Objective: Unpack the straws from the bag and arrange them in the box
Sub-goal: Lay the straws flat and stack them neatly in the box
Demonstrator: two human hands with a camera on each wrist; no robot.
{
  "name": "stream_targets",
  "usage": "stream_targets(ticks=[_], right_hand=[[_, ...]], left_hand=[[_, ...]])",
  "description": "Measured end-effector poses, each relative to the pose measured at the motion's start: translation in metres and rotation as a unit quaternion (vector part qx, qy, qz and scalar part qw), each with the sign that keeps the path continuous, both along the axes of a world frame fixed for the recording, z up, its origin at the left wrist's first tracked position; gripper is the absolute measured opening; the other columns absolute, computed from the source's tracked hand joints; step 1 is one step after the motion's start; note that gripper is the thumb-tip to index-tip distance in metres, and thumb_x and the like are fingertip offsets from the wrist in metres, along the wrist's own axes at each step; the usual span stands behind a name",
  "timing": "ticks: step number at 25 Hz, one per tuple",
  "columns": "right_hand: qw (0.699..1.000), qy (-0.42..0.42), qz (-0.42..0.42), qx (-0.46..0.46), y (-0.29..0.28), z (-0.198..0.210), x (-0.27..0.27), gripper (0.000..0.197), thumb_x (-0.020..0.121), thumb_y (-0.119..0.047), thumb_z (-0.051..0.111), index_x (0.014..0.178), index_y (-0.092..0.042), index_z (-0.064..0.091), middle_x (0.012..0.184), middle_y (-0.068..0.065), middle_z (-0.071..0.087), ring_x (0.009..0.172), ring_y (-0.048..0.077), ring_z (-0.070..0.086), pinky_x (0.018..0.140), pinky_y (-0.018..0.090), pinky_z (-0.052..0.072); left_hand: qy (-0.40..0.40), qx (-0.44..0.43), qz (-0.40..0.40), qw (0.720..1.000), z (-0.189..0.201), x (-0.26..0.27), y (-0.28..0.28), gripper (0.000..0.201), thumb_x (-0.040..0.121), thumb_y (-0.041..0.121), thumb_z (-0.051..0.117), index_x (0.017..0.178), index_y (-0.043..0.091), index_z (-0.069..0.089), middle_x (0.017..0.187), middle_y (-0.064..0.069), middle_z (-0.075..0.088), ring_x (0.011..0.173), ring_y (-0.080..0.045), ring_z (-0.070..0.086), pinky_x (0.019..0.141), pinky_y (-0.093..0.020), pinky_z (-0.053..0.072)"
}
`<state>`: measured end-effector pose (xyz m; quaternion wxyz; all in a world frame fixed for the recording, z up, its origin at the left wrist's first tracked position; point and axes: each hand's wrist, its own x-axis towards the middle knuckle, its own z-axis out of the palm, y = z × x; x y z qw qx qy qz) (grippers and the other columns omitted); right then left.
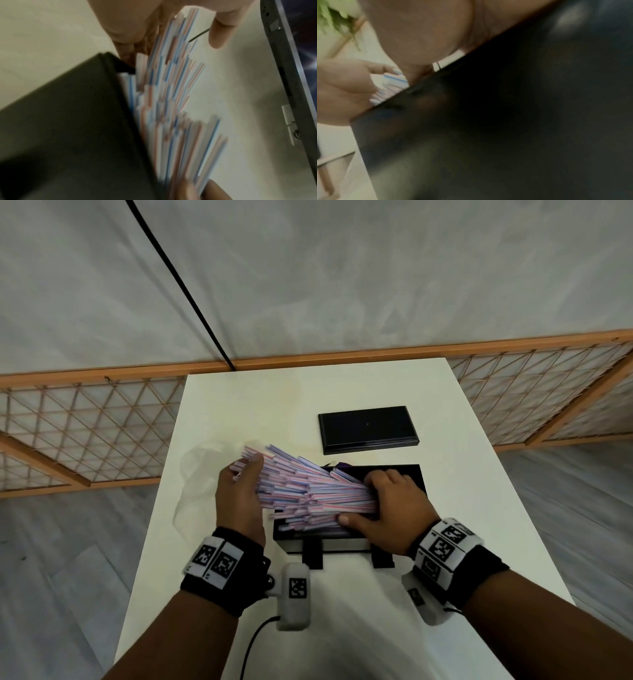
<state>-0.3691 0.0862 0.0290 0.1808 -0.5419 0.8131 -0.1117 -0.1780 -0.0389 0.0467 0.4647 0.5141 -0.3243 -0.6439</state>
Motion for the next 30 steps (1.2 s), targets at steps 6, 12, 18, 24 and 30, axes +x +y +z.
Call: stream_targets(ticks=[6, 12, 18, 24, 30], right_hand=[[0.992, -0.082, 0.086, -0.052, -0.007, 0.008, 0.017, 0.065, 0.071, -0.064, 0.069, 0.121, -0.025, 0.051, 0.113, -0.004, 0.05, 0.104, 0.017, 0.044, 0.094, 0.033, 0.042], [0.988, -0.055, 0.143, -0.011, 0.011, 0.01, -0.006, 0.054, 0.076, -0.072, 0.045, 0.083, -0.021, 0.062, 0.082, -0.004, 0.059, 0.078, 0.017, 0.056, 0.071, 0.03, 0.047], [0.984, -0.004, 0.151, 0.089, 0.005, 0.01, -0.002, 0.086, 0.073, -0.089, 0.015, 0.104, -0.027, 0.066, 0.104, -0.002, 0.068, 0.101, 0.02, 0.064, 0.086, 0.035, 0.052], [0.973, -0.003, 0.166, 0.162, -0.002, 0.015, 0.006, 0.1, 0.066, -0.096, 0.009, 0.125, -0.032, 0.059, 0.124, -0.001, 0.061, 0.118, 0.022, 0.058, 0.1, 0.037, 0.046], [0.965, -0.026, 0.207, 0.158, -0.007, 0.036, 0.012, 0.067, 0.084, -0.076, 0.044, 0.136, -0.035, 0.052, 0.137, -0.003, 0.057, 0.126, 0.017, 0.049, 0.097, 0.021, 0.032]], left_hand=[[0.019, 0.002, 0.013, 1.0, -0.007, 0.003, 0.008, 0.065, 0.082, 0.059, 0.063, 0.118, 0.005, 0.063, 0.12, -0.018, 0.069, 0.11, -0.034, 0.068, 0.091, -0.048, 0.056], [-0.006, 0.039, -0.038, 0.998, -0.016, -0.001, 0.034, 0.074, 0.08, 0.068, 0.063, 0.13, 0.014, 0.061, 0.121, -0.009, 0.072, 0.109, -0.026, 0.07, 0.096, -0.047, 0.054], [-0.036, 0.036, -0.032, 0.998, -0.022, -0.009, 0.036, 0.092, 0.06, 0.078, 0.062, 0.134, 0.024, 0.055, 0.125, -0.002, 0.069, 0.109, -0.022, 0.069, 0.098, -0.046, 0.054], [-0.049, 0.016, -0.053, 0.997, -0.024, -0.012, 0.041, 0.083, 0.068, 0.07, 0.069, 0.135, 0.023, 0.053, 0.127, 0.0, 0.068, 0.111, -0.017, 0.068, 0.101, -0.046, 0.053], [-0.089, 0.015, -0.07, 0.993, -0.032, -0.012, 0.043, 0.047, 0.088, 0.056, 0.064, 0.124, 0.031, 0.045, 0.116, 0.011, 0.063, 0.109, -0.015, 0.064, 0.105, -0.045, 0.048]])
